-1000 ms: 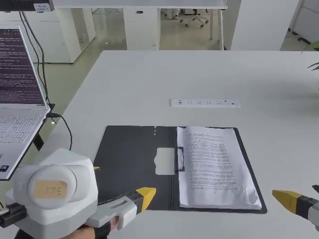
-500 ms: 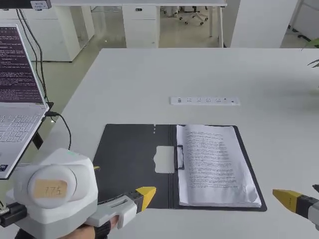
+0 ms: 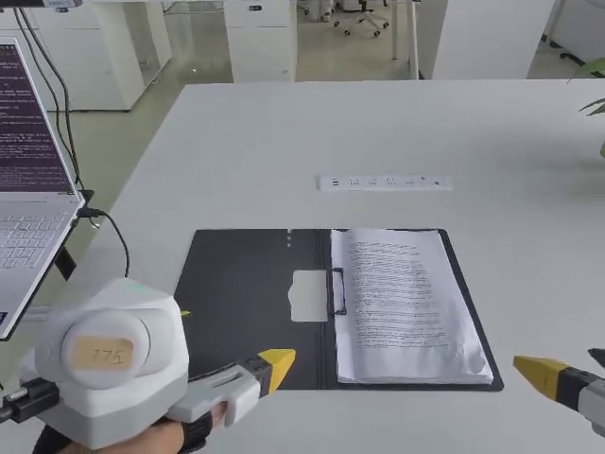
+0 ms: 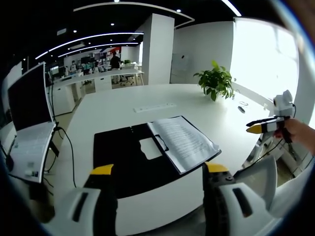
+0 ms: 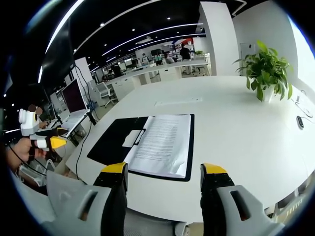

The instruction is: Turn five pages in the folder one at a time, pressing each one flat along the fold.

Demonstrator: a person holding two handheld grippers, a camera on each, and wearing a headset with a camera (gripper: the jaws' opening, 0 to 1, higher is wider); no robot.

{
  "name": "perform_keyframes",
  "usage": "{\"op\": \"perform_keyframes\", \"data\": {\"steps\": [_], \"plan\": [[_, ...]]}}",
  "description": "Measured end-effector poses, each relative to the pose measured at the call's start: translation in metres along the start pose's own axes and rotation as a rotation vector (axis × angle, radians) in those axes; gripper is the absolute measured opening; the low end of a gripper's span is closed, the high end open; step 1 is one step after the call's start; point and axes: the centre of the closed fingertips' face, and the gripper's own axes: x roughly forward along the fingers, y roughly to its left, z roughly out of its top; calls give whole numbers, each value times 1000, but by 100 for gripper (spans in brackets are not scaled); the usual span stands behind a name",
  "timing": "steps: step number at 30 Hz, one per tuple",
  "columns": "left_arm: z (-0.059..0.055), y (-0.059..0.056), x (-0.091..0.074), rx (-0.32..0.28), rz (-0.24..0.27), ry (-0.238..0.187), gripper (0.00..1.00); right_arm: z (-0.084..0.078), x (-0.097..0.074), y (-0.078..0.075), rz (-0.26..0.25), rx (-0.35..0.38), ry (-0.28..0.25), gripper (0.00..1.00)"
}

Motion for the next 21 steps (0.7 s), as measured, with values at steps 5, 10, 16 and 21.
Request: {"op": "perform_keyframes", "data": {"steps": [5, 10, 16, 21], "plan": [[1, -6, 11, 28, -13, -1, 70, -1, 3, -1, -1, 5, 1, 58], [2, -11, 23, 39, -27, -1, 70, -1, 6, -3, -4, 14, -3, 58], [2, -17, 38, 67, -48, -2, 69, 0, 10, -6, -7, 25, -10, 57], [-6, -25, 57, 97, -77, 11, 69, -4, 13, -6, -6, 32, -6, 56]]}}
